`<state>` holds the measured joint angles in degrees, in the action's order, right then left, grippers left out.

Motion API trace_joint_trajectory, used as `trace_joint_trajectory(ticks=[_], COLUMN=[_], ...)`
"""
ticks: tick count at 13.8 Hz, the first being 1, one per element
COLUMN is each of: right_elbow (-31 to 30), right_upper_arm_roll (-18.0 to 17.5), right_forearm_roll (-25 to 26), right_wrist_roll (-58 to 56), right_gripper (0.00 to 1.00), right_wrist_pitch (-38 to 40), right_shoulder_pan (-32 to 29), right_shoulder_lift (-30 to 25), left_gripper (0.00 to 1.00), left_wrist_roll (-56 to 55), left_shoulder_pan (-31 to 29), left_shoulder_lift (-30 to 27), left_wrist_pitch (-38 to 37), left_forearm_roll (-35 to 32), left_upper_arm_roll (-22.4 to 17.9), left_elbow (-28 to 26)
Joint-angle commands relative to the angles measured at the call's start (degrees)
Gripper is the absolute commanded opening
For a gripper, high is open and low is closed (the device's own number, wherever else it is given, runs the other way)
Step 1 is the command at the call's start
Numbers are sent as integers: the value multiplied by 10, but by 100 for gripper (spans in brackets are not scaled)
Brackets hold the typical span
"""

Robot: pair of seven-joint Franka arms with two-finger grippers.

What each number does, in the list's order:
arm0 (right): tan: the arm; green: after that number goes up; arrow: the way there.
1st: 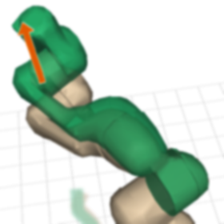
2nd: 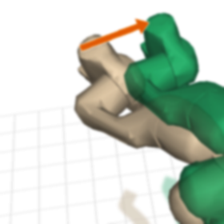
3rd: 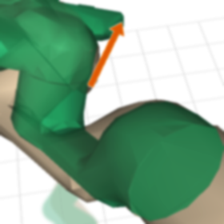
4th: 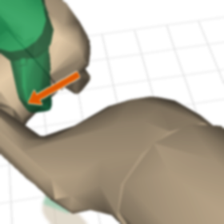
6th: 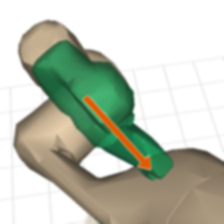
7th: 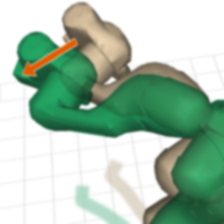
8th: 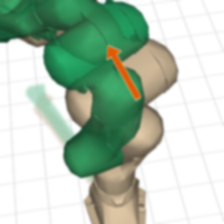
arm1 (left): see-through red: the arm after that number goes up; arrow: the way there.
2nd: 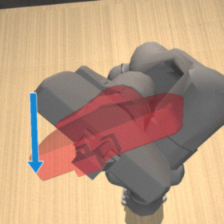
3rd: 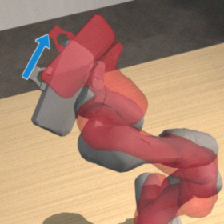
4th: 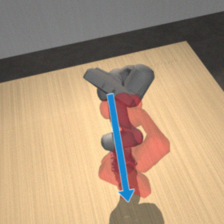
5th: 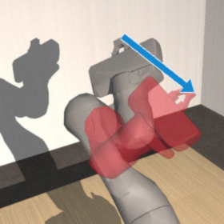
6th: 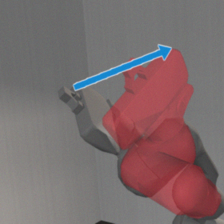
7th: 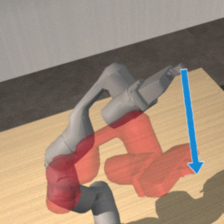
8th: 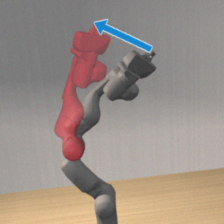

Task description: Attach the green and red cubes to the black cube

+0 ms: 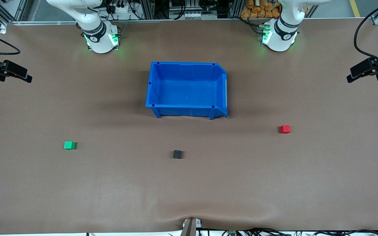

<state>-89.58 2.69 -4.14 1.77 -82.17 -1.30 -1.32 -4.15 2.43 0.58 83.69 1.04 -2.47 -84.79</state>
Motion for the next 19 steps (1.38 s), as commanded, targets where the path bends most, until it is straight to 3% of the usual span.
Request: trace_joint_trajectory(ticks=[1, 10, 19], right_elbow=[-4, 12, 24], right_upper_arm_roll=[0, -1, 1], right_forearm_roll=[-9, -16, -31], right_wrist_roll=[-2, -1, -3], right_gripper=[100, 100, 100], right_wrist_pitch=[-2, -2, -2], right_shoulder_pan=[1, 2, 0], right_shoulder_lift=[-12, -14, -11], left_gripper=[100, 100, 100], left_wrist_roll=[1, 4, 0], left_shoulder_pan=[0, -10, -10], left_shoulder_lift=[3, 28, 117], left_wrist_pitch=[2, 2, 0], left_forearm_roll=[2, 7, 0], left_upper_arm_roll=[-1, -4, -10], left_elbow=[7, 18, 30])
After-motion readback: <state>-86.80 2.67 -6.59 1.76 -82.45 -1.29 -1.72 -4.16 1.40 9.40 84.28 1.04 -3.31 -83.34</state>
